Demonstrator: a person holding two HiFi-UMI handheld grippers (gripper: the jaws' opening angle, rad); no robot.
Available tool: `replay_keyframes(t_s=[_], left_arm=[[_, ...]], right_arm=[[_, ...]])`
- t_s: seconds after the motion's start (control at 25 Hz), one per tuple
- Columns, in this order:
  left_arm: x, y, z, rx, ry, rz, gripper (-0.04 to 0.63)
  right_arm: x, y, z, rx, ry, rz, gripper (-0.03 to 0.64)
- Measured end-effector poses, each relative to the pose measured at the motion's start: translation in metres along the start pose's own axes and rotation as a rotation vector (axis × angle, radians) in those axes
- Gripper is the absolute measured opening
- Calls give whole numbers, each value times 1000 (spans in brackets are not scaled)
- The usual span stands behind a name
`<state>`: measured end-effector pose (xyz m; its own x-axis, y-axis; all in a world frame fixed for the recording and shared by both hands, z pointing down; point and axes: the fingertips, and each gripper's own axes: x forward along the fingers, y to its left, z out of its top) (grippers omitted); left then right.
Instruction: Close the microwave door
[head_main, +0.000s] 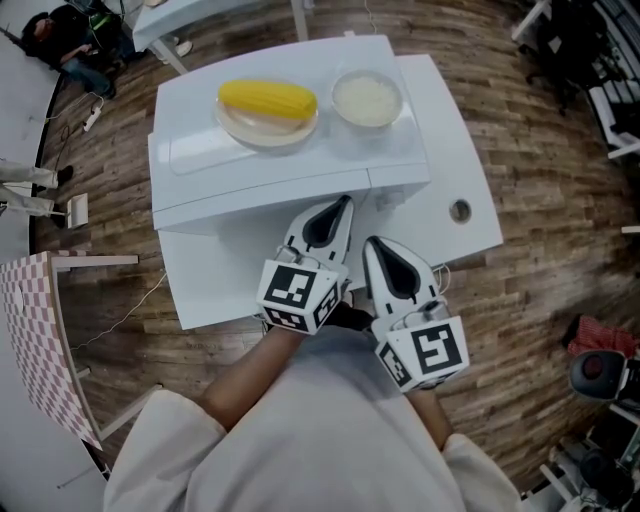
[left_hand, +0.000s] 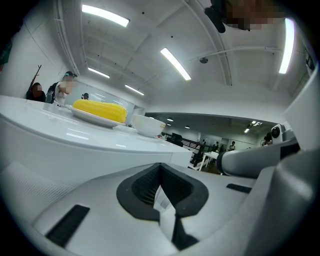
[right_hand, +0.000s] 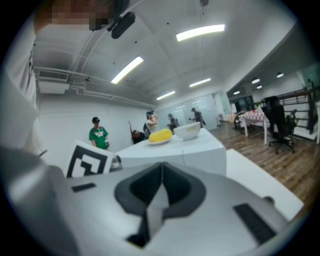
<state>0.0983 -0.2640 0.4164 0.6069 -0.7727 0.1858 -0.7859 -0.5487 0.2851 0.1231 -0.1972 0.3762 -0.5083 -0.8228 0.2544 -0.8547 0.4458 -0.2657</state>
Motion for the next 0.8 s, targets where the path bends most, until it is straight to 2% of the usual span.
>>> replay_keyframes(t_s=[0.24, 0.8], left_arm=[[-10, -2, 8, -42, -16, -8, 9], [-56, -13, 6, -28, -35, 16, 9]], right_arm=[[-3, 2, 1, -4, -9, -4, 23], [-18, 27, -3, -41, -25, 32, 23]])
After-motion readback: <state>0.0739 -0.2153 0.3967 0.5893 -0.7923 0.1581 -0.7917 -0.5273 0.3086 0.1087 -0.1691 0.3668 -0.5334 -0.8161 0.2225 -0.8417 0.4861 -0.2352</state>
